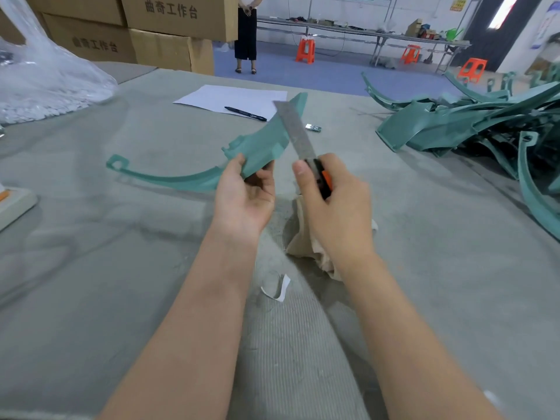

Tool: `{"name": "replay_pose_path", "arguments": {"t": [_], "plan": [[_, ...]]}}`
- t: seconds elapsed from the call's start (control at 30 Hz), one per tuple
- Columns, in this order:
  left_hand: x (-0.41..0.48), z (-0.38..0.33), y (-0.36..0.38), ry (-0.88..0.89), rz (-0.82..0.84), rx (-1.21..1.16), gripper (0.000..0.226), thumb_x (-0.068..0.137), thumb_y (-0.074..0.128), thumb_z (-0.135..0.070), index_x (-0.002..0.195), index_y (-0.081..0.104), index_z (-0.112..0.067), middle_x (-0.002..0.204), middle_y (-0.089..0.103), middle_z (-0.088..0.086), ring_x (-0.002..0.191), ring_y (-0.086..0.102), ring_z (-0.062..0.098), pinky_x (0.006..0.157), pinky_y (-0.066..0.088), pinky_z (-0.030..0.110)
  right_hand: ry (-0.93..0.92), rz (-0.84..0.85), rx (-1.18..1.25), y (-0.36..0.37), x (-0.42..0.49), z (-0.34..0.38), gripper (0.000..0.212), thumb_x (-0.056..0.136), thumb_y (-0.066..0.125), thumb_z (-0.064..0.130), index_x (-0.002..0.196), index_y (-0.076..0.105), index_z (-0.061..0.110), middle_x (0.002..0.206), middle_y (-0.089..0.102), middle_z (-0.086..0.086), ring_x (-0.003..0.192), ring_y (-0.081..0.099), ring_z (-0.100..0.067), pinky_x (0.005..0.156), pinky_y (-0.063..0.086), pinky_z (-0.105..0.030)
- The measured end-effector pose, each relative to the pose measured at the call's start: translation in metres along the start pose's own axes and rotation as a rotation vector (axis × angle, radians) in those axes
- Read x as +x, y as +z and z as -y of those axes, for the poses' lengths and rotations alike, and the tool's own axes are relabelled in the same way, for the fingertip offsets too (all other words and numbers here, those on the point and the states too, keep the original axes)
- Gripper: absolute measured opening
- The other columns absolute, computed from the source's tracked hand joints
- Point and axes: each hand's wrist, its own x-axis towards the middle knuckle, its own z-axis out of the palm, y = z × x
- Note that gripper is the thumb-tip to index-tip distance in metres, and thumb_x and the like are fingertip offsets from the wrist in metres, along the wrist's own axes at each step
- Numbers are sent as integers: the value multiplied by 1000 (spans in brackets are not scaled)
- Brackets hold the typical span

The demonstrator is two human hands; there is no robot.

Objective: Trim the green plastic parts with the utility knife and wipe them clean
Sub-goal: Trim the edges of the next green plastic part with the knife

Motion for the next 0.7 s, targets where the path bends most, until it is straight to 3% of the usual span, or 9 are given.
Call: {"name": "replay_pose_path", "arguments": {"t": [0.1,0.17,0.27,0.3,0.43,0.53,0.6,0.7], "plan": [[1,0,1,48,27,14,19,98,46,-11,113,57,-4,92,64,10,101,61,24,54,56,19,62,-35,15,-11,6,-5,31,95,55,42,70,42,28,52,43,8,58,58,-25,58,45,-39],[0,2,1,73,42,46,18,97,47,-9,111,57,-5,91,65,9,102,61,23,66,58,22,87,40,15,-16,9,-12,23,94,56,41,77,46,31,58,51,6,64,62,-24,64,47,-35],[0,3,3,113,26,84,11,96,49,-6,98,60,-5,90,66,9,89,64,19,73,56,23,143,213,-17,-19,12,-22,11,92,60,31,99,53,25,69,59,9,68,60,-13,60,41,-13],[0,3,3,125,17,87,11,96,50,-5,94,60,-5,89,66,9,85,64,18,73,57,23,158,231,-2,-19,13,-24,13,92,60,27,102,52,25,71,59,10,70,60,-13,64,43,-15],[0,3,4,158,24,60,12,93,55,0,86,63,-4,79,69,6,68,68,13,68,58,23,176,81,150,-26,14,-23,21,92,62,22,93,48,38,73,60,5,66,67,-19,75,55,-44],[-1,2,3,150,65,42,10,92,57,2,87,63,-3,79,70,6,71,68,13,66,59,22,102,47,100,-26,13,-20,21,95,56,26,105,49,44,73,61,-2,64,60,-21,71,53,-40],[-2,3,3,138,78,36,7,91,57,2,89,63,-2,85,69,9,82,67,16,67,59,22,71,42,77,-22,10,-18,20,98,50,30,117,52,35,71,63,-4,62,56,-16,66,50,-32],[-5,2,4,113,97,48,8,92,55,2,86,61,1,90,66,13,99,63,24,63,58,21,70,62,59,-15,7,-11,29,100,38,41,116,53,23,70,60,-1,60,52,-15,65,47,-39]]}}
